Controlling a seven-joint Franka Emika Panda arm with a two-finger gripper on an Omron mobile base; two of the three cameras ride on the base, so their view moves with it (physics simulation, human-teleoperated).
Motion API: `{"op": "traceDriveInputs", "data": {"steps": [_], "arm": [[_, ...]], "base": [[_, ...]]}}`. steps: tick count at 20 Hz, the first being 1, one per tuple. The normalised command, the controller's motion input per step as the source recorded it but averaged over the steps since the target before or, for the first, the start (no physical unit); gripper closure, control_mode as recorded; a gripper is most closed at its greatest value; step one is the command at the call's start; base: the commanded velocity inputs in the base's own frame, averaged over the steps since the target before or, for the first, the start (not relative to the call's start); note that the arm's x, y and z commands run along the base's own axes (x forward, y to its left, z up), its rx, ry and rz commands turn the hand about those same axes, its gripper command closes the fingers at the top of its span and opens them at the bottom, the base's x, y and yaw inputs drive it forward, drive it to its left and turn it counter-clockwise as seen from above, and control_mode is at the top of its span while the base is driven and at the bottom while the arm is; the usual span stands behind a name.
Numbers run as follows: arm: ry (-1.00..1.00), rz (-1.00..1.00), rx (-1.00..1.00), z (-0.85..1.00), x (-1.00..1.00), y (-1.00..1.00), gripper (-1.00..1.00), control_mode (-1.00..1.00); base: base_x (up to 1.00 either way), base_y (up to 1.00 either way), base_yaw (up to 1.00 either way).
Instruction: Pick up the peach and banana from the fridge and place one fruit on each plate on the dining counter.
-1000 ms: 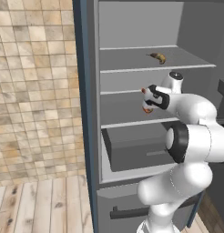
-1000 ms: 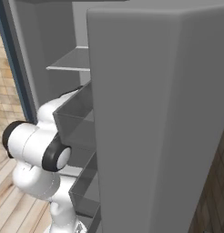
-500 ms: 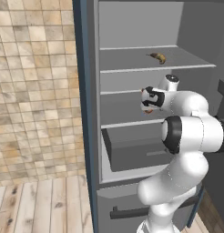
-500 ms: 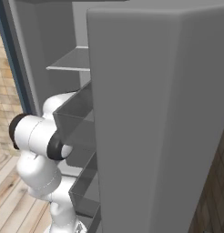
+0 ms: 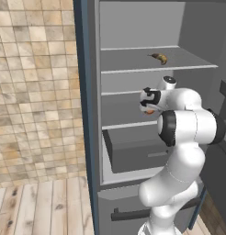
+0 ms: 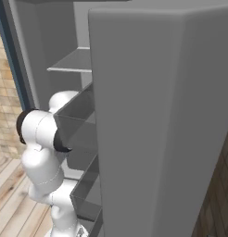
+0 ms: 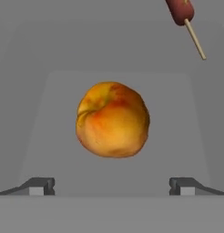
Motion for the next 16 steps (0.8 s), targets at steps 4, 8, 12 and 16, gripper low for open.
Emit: {"op": "traceDriveInputs", "data": {"steps": [4, 8, 12, 16], "arm": [[0.00, 0.00, 0.00, -0.11, 0.23, 0.00, -1.00, -1.00], [0.00, 0.00, 0.00, -0.07, 0.27, 0.00, -1.00, -1.00], [0.00, 0.00, 0.00, -0.05, 0.31, 0.00, -1.00, -1.00], [0.00, 0.00, 0.00, -0.09, 0.28, 0.00, -1.00, -1.00]], "base": [[0.00, 0.00, 0.00], [0.00, 0.00, 0.00], [0.00, 0.00, 0.00], [0.00, 0.00, 0.00]]}}
